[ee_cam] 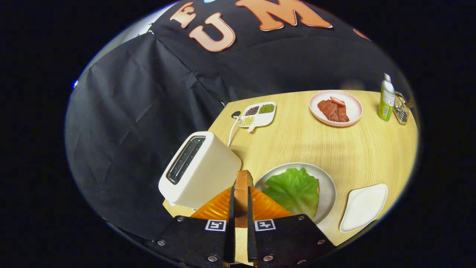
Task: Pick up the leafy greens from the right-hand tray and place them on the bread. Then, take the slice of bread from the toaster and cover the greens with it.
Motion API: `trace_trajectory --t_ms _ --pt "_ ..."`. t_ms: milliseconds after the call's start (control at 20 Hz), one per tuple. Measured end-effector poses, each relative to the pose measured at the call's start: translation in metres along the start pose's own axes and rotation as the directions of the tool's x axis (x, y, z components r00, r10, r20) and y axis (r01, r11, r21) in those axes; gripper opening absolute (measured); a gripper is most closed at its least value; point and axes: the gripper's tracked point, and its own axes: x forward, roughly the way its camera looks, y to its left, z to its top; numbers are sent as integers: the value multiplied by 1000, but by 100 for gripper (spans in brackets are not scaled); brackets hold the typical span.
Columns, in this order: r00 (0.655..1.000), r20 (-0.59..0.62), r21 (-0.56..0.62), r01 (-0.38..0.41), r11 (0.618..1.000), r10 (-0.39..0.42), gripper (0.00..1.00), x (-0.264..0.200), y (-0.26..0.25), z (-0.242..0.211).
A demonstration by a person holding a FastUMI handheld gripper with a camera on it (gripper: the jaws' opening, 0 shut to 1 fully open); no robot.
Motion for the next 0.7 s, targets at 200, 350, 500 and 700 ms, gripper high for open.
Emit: trace_trajectory --t_ms 200,350,500,700 --pt "999 11 -8 32 999 -31 13 3 -32 -6" --pt "998 15 -4 59 998 -59 13 9 -52 -13" --pt "996 38 -13 82 997 -81 16 11 -68 -11" --pt "983 81 -107 175 979 -167 27 14 -92 -9"
